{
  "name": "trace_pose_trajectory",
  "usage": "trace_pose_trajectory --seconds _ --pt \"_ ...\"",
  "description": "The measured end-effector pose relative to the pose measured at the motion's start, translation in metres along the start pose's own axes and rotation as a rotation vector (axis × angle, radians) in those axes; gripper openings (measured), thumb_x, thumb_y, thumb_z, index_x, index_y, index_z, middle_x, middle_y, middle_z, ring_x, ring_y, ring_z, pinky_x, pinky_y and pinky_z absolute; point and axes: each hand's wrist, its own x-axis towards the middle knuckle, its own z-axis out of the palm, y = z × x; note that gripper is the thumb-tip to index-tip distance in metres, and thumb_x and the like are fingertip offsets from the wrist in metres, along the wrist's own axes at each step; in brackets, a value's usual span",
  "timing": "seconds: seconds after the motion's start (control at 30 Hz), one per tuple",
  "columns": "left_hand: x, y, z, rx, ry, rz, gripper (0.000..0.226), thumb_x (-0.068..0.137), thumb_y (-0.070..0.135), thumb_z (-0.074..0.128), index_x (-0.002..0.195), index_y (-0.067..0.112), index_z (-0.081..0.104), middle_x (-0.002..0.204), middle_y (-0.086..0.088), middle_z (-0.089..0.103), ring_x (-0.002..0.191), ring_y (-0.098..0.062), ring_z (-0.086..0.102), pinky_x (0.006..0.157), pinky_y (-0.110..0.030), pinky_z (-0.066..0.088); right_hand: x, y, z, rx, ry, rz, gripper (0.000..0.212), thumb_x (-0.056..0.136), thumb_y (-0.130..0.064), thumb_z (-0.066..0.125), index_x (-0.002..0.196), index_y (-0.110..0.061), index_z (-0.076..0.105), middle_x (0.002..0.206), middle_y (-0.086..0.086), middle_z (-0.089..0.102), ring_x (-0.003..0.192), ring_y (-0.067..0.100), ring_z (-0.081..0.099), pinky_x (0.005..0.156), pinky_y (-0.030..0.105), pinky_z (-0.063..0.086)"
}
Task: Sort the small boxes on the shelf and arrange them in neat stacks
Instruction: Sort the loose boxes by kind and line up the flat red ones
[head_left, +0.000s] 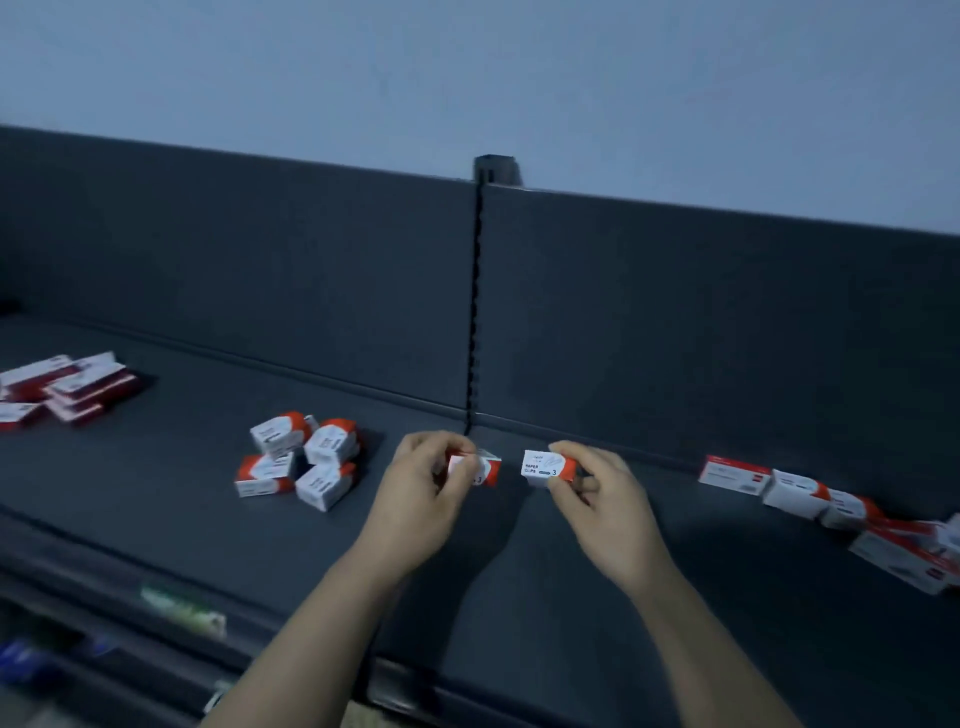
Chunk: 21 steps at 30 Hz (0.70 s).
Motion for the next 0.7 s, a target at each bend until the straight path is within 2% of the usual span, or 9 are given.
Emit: trace_pose_trajectory --seconds 0.07,0.17,0.3,0.37,0.47,0.57,0.63,0.7 --pt "-0.005 -0.016 -0.035 0.029 0.035 -0.038 0.005 0.087 0.024 0.065 0.088 0.029 0.062 0.094 0.007 0.061 0.083 0.001 0.054 0.069 -0.005 0.038 0.001 -0.020 0.031 0.017 -0.026 -0.023 0.030 0.089 -0.018 0.061 0.116 -0.030 0.064 0.114 -0.013 0.054 0.090 -0.002 0.060 0.083 0.012 0.046" --pt "-0.015 -0.041 -0.084 0.075 0.072 -0.112 0.015 0.082 0.025 0.071 0.089 0.029 0.060 0.081 0.004 0.062 0.067 -0.006 0.055 0.058 -0.010 0.040 -0.001 -0.047 0.077 0.026 -0.083 -0.066 0.023 0.090 -0.018 0.059 0.109 -0.029 0.068 0.105 -0.012 0.060 0.089 -0.001 0.060 0.082 0.012 0.045" --pt "-0.028 -0.072 -0.137 0.096 0.093 -0.186 0.037 0.076 0.021 0.076 0.100 0.034 0.052 0.092 0.014 0.061 0.078 -0.004 0.058 0.062 -0.008 0.041 -0.005 -0.070 0.131 0.052 -0.170 -0.035 0.027 0.084 -0.018 0.064 0.106 -0.032 0.066 0.104 -0.011 0.060 0.088 0.006 0.064 0.082 0.029 0.053" --pt "-0.032 -0.088 -0.156 0.170 0.063 -0.211 0.044 0.075 0.025 0.077 0.110 0.032 0.052 0.101 0.014 0.058 0.087 -0.003 0.057 0.065 -0.008 0.040 -0.009 -0.080 0.152 0.066 -0.193 -0.011 0.031 0.079 -0.018 0.068 0.105 -0.033 0.063 0.106 -0.012 0.060 0.091 0.006 0.064 0.084 0.032 0.054" --pt "-0.035 -0.108 -0.175 0.308 -0.007 -0.227 0.041 0.075 0.034 0.075 0.111 0.031 0.056 0.106 0.009 0.052 0.090 -0.006 0.053 0.065 -0.011 0.037 -0.016 -0.089 0.176 0.038 -0.241 0.009 0.037 0.075 -0.018 0.073 0.104 -0.037 0.058 0.107 -0.013 0.056 0.094 0.003 0.061 0.087 0.029 0.053" --pt "-0.033 -0.119 -0.183 0.346 -0.090 -0.209 0.038 0.077 0.040 0.073 0.111 0.032 0.058 0.104 0.009 0.050 0.088 -0.006 0.052 0.066 -0.011 0.036 -0.019 -0.091 0.191 -0.013 -0.283 0.040 0.038 0.076 -0.020 0.074 0.108 -0.032 0.058 0.108 -0.013 0.052 0.095 0.004 0.060 0.088 0.029 0.053" --pt "-0.029 -0.125 -0.185 0.380 -0.129 -0.170 0.040 0.079 0.040 0.072 0.115 0.031 0.059 0.104 0.009 0.049 0.089 -0.005 0.050 0.070 -0.014 0.037 -0.017 -0.090 0.197 -0.042 -0.271 0.040 0.036 0.077 -0.021 0.074 0.109 -0.029 0.060 0.108 -0.013 0.052 0.096 0.003 0.058 0.089 0.028 0.051" --pt "-0.024 -0.131 -0.186 0.387 -0.156 -0.166 0.043 0.081 0.040 0.071 0.121 0.030 0.057 0.111 0.008 0.045 0.095 -0.007 0.049 0.080 -0.016 0.036 -0.012 -0.089 0.201 -0.080 -0.257 0.029 0.036 0.078 -0.022 0.074 0.111 -0.026 0.062 0.109 -0.012 0.052 0.096 0.001 0.056 0.090 0.021 0.048"
